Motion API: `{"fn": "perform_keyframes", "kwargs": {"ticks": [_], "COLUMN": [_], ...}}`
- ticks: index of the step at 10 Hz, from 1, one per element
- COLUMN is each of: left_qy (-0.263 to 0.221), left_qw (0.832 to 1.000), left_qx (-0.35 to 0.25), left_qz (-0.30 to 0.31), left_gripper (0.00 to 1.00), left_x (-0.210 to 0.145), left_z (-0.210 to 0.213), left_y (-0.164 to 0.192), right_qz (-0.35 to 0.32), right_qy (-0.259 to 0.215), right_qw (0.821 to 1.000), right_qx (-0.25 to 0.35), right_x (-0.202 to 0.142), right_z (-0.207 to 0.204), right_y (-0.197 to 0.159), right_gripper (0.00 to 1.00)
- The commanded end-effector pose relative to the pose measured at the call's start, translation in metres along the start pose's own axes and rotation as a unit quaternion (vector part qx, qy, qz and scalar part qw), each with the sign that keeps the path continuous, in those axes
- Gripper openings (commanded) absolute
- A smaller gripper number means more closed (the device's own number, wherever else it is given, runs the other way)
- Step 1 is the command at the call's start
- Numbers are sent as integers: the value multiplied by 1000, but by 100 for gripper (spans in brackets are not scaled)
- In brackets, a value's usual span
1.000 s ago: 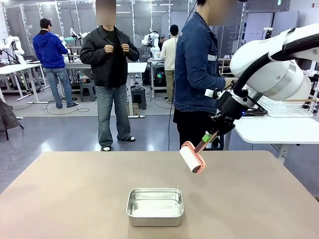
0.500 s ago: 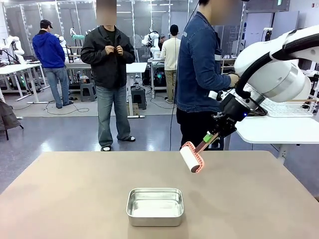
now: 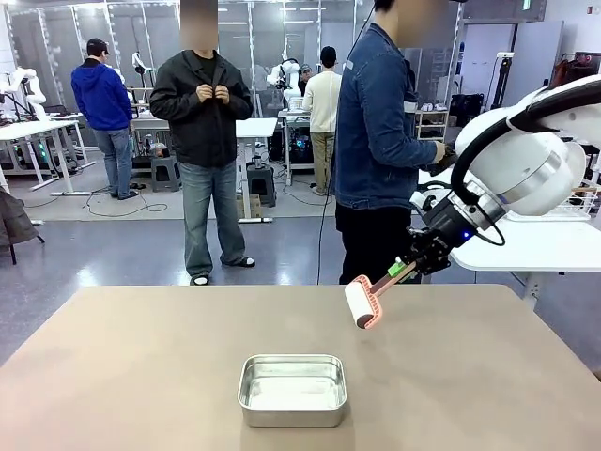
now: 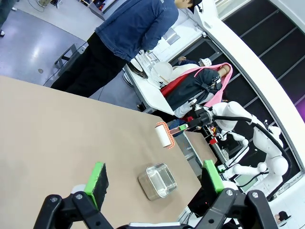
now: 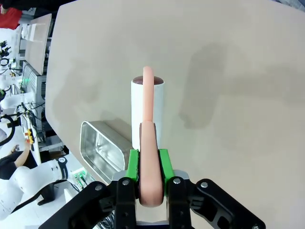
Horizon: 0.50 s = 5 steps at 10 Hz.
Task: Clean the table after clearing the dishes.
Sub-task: When the right (or left) Handle tray is removed, use the right hand (or left hand) to clean the right (or left) side of the table with the Lint Roller.
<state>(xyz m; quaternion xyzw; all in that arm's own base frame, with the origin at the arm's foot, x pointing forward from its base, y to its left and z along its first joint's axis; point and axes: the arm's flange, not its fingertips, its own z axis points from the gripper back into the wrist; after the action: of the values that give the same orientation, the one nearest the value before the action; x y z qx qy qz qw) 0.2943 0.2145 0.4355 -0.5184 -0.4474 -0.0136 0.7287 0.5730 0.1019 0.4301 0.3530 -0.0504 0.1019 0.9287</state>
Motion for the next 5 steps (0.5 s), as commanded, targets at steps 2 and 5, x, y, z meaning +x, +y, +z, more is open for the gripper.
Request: {"fn": "perform_keyframes", "kwargs": {"ticks": [2,5], "left_qy": [1,1], "left_qw": [1000,1000], "left_qx": [-4,-4], "left_qz": [6,6], "left_gripper": [100,100], "left_x": [1,1], "left_z": [3,3], "left_y": [-2,-2], "right_qz": [-40,-73], "right_qy": [2,-7], "right_qw": [999,997], "right_qx": [19,13], "right_x": [13,8], "right_z": [-22,-56], "right_y": [-8,-32], "right_gripper": [22,22]}}
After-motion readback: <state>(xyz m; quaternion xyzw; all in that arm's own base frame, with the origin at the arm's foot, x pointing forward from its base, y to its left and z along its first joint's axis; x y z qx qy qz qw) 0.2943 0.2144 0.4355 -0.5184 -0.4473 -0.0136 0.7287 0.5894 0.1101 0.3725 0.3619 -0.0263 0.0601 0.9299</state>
